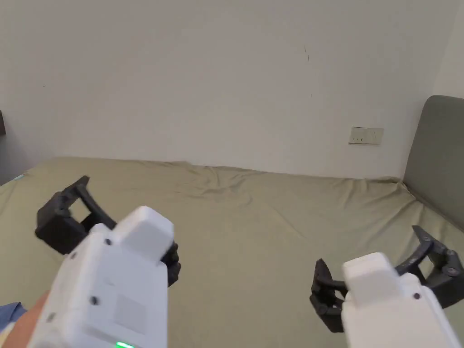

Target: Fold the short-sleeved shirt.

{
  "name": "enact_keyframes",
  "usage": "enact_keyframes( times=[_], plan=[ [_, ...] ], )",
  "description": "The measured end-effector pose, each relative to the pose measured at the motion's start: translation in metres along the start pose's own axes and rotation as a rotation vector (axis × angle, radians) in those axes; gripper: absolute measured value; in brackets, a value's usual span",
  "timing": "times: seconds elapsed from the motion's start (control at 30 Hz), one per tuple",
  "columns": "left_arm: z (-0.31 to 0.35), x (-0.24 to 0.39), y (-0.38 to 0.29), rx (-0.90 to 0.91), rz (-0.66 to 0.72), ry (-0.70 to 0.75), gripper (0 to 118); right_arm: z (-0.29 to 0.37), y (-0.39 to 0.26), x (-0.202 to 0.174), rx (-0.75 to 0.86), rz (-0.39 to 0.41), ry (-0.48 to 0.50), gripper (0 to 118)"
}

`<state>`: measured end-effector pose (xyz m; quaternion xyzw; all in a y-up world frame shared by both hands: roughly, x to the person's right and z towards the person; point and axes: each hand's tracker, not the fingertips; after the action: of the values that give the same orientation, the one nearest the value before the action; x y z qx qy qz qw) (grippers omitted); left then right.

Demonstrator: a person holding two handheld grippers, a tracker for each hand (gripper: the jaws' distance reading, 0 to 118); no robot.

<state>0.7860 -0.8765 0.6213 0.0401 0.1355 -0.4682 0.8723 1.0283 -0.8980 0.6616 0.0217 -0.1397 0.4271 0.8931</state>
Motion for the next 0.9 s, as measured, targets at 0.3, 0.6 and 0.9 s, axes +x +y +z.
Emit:
enact_keyframes(
  times=[0.3,0.6,0.9],
  plan=[
    [0.019,0.054,-0.012,0.135,-0.505,-0.174,118,-0.002,-0.01,-0.043,0.047,0.537,0.115,118],
    [-0.001,0.03,-0.003,-0.025,-0.014,-0.183,118,-0.009,-0.015,0.0,0.006,-0.196,0.126,118],
    [-0.026,-0.046,-0.052,-0.096,1.19,-0.284,118,-0.022,-0.056,0.069,0.034,-1.122,0.066,118]
  ],
)
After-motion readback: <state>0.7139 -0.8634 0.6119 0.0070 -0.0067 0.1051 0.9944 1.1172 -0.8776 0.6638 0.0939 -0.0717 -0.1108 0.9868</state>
